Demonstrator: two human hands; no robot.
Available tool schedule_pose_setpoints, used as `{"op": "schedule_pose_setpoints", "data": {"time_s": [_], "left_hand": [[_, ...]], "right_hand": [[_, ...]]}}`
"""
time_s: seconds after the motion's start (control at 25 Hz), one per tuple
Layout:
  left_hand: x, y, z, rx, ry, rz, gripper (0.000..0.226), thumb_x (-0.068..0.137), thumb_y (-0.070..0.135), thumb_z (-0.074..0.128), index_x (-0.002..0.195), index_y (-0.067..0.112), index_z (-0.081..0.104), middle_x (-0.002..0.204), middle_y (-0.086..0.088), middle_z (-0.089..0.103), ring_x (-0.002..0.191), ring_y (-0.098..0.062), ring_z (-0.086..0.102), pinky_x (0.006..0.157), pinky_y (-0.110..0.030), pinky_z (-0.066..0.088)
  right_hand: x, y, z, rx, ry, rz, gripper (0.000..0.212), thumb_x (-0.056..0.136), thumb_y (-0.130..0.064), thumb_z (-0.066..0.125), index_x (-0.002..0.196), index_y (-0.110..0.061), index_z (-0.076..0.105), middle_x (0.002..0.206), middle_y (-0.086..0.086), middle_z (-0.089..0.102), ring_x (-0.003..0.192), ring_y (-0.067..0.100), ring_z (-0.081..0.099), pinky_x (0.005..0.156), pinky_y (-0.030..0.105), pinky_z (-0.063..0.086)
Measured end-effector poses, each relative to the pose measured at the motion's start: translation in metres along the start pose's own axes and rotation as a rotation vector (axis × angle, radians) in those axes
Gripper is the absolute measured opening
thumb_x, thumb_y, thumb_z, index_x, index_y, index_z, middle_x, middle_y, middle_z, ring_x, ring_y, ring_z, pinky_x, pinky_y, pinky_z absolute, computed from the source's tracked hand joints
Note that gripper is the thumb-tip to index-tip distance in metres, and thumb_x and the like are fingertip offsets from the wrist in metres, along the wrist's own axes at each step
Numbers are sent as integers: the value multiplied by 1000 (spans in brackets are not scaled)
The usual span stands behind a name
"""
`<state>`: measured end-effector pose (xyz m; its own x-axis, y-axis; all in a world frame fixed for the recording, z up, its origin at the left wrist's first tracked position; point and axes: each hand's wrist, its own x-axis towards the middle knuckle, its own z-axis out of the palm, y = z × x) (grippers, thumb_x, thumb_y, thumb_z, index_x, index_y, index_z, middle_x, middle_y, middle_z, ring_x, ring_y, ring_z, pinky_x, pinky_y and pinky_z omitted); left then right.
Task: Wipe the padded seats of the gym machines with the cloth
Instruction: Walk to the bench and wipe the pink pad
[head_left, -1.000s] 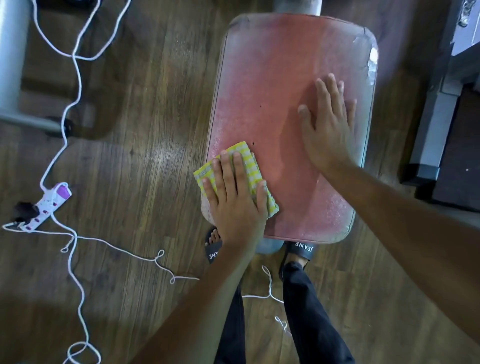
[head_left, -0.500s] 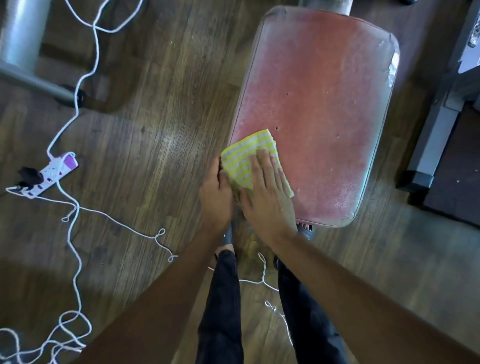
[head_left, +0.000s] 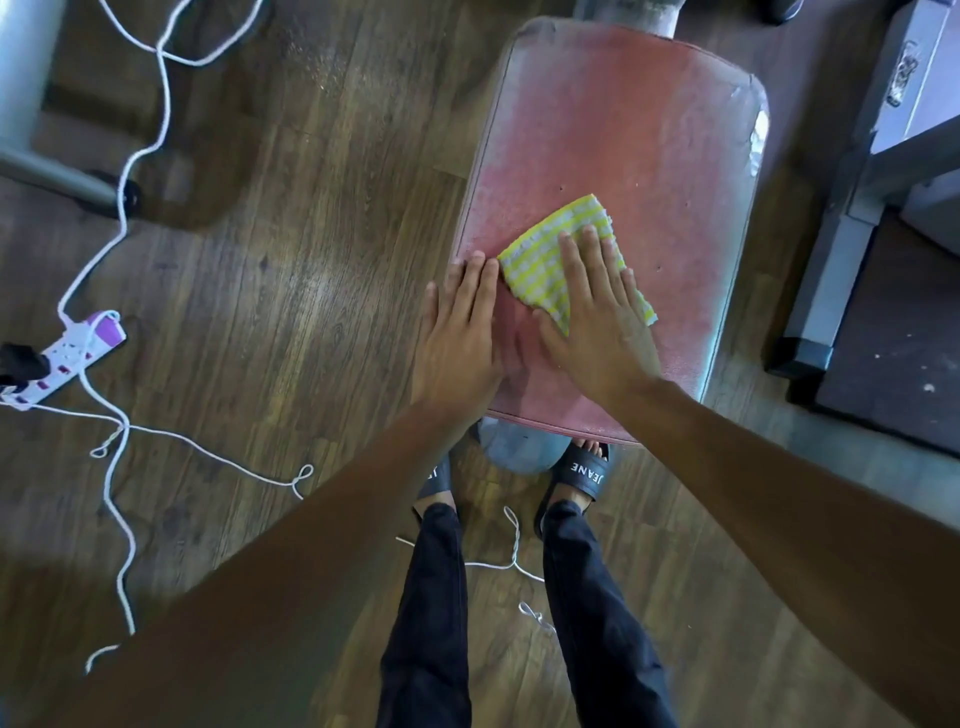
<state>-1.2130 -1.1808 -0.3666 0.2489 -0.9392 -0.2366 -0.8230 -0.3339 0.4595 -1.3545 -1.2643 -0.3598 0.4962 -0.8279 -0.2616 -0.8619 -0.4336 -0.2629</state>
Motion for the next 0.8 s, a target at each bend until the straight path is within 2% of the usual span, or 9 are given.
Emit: {"op": "schedule_pose_setpoints", "data": {"time_s": [0.12,0.2,0.28,0.32,0.44,0.56,0.68,0.76,0.8], "left_hand": [[8,-2,13,63,3,44,60,95,19,20,153,8,13,162,-8,11,151,-22,5,123,-42,8],[8,-2,18,44,8,31,57,98,13,26,153,6,13,162,-9,11,151,-23,5,123,-42,8],[8,-2,17,33,0,31,56,99,14,23,153,6,13,162,-9,11,151,-23,5,124,-41,6],[9,-2,15,35,-8,35,55,99,16,20,153,6,13,162,-9,11,151,-22,4,123,-40,5],[9,-1,9,44,-31,45,55,100,17,21,153,7,13,162,-8,10,151,-22,3,123,-38,3],[10,-1,1,62,-85,49,55,101,14,29,153,8,11,163,-7,8,151,-21,2,124,-39,5],[13,4,-20,41,-140,14,55,102,16,31,153,9,13,163,-6,11,151,-19,5,123,-41,12],[16,10,-46,31,-123,-29,53,102,16,31,153,9,16,162,-5,15,151,-20,8,123,-42,15],[16,13,-61,35,-105,-40,53,102,15,31,153,9,16,162,-5,15,151,-20,8,122,-42,16]], "right_hand": [[6,-5,4,-182,45,-2,72,86,-22,53,151,-6,27,156,23,29,144,39,29,112,53,35],[8,-8,8,-319,48,-4,64,87,-10,45,148,-2,30,151,26,35,138,43,38,104,54,44],[10,-14,6,-378,20,29,60,90,-5,32,150,-3,24,152,25,34,139,43,37,103,55,44],[13,-18,4,-373,14,58,60,91,-4,32,151,-4,21,153,24,32,140,43,35,104,55,43],[16,-25,0,-292,-23,123,70,90,2,48,153,-7,18,155,21,28,142,44,28,108,58,38],[19,-19,-18,-37,-22,96,69,88,6,49,151,-11,26,154,13,32,138,40,36,105,54,40],[28,-9,-50,335,-21,220,61,87,4,42,145,-15,42,143,8,50,122,34,52,97,39,42],[30,-9,-72,660,-62,373,47,83,-1,44,123,-18,62,109,11,66,96,29,61,78,33,46],[28,-12,-83,885,-91,458,36,78,-5,46,104,-19,67,89,12,64,80,26,59,66,32,46]]}}
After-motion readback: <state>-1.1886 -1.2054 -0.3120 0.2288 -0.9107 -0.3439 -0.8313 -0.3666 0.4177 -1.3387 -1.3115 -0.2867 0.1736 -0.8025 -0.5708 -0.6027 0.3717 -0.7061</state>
